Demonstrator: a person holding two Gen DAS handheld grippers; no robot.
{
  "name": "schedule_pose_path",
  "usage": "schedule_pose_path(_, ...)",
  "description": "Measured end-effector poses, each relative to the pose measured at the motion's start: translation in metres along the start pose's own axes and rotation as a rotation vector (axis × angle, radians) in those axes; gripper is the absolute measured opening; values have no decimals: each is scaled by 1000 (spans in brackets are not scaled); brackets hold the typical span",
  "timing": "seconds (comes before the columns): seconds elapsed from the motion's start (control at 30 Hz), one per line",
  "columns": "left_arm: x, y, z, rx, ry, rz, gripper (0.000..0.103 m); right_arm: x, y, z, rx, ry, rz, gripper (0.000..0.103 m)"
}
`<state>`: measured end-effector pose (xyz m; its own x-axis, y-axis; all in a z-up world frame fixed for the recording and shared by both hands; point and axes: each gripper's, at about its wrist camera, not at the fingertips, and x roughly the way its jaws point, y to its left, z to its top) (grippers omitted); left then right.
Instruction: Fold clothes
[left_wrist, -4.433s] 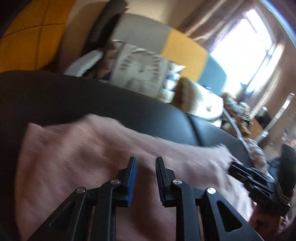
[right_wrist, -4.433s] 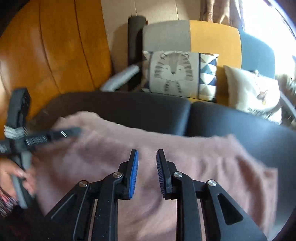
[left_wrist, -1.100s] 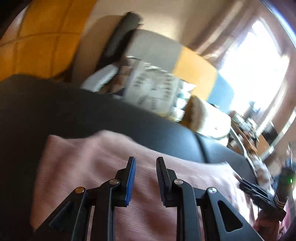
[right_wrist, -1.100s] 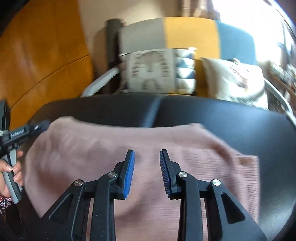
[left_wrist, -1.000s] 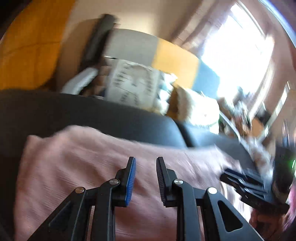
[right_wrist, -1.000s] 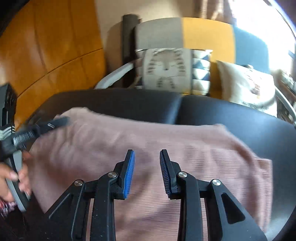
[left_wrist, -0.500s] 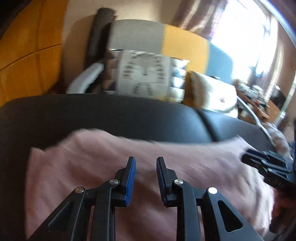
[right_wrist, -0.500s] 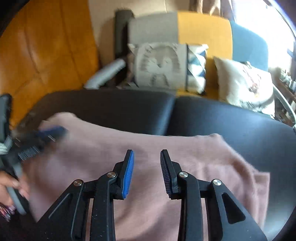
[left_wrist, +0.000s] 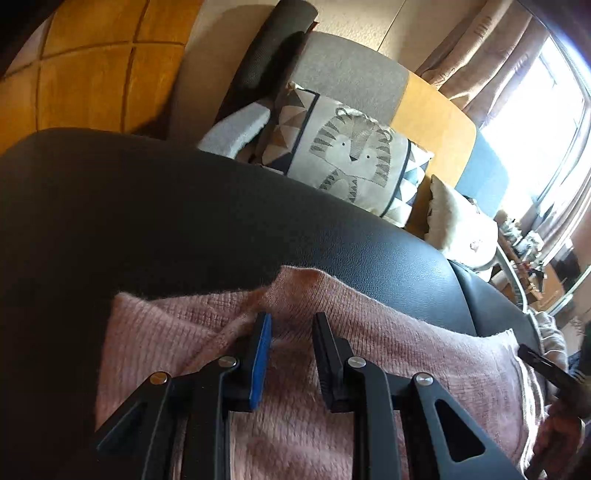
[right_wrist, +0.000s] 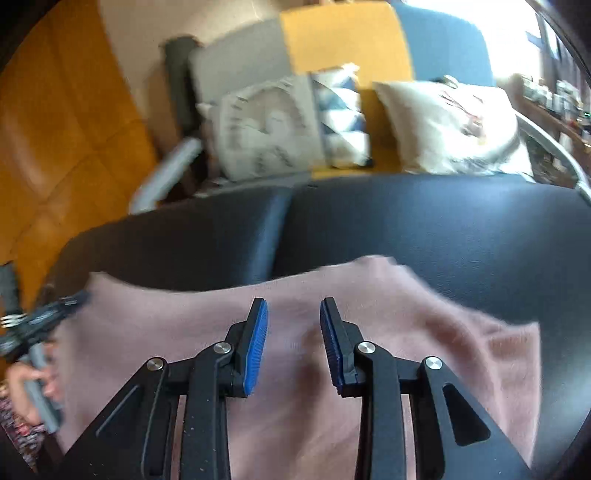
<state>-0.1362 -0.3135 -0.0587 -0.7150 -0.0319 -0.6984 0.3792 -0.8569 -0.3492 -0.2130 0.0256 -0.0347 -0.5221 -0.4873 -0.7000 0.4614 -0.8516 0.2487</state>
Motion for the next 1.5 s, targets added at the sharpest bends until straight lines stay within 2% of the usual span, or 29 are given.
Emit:
schedule_pose_path(0.07,-17,-16,-9,17,-21,-14,23,-10,28,-13,-87,6,6,32)
schedule_pose_path(0.17,-34,-51,-25,85,-22,-98,23,-17,71,-38,-194,29,2,32)
schedule_pose_path(0.23,-44,-87,-39,198,-11,-128,23,-16,94,-55,-245,41,-13,32)
schedule_pose_path(0.3,-48,-119,-57,328,-9,-120,23,-9,105,-66,-299,33,-70,32)
schedule_pose_path(0.33,-47,-131,-67,392,-11,-87,23,-8,107,-72,-317,30,-91,32)
schedule_pose_path(0.43,-40,-138,-89,461,-17,-23,24,-8,105,-89,-340,22,-127,32)
schedule_pose_path(0.5,-42,-134,-89,440,-18,-29,28,-8,96,-96,-312,2,-108,32)
schedule_pose_path(0.63,-42,-121,-81,382,9,-83,28,-11,95,-91,-285,14,-81,34)
schedule_pose_path(0.7,-49,-122,-79,379,5,-68,28,-23,90,-83,-253,12,-19,35)
schedule_pose_path(0.73,-53,-121,-79,373,-10,-62,28,-33,83,-77,-220,-18,20,35)
schedule_pose_path(0.77,-58,-120,-79,367,-24,-57,28,-41,75,-73,-200,-41,19,36)
schedule_pose_path(0.83,-62,-113,-80,356,-40,-30,28,-47,56,-65,-168,-57,-26,42)
schedule_pose_path(0.9,-55,-101,-79,314,0,-35,29,-43,28,-58,-124,-35,-95,43)
schedule_pose_path(1.03,-49,-84,-75,239,23,-98,33,-38,-36,-59,24,16,-143,43)
schedule_pose_path(1.1,-48,-83,-76,230,20,-107,33,-42,-66,-65,80,-4,-183,43)
schedule_pose_path(1.2,-49,-87,-78,245,15,-91,33,-53,-86,-66,188,-29,-171,42)
schedule_pose_path(1.27,-53,-93,-78,267,5,-58,33,-63,-69,-63,202,-44,-131,43)
schedule_pose_path(1.3,-55,-96,-77,275,-3,-45,33,-67,-54,-62,170,-59,-100,43)
schedule_pose_path(1.4,-71,-109,-78,267,-54,-52,32,-75,0,-62,20,-96,-16,43)
schedule_pose_path(1.5,-81,-127,-85,292,-71,-98,32,-61,53,-67,-148,-51,11,43)
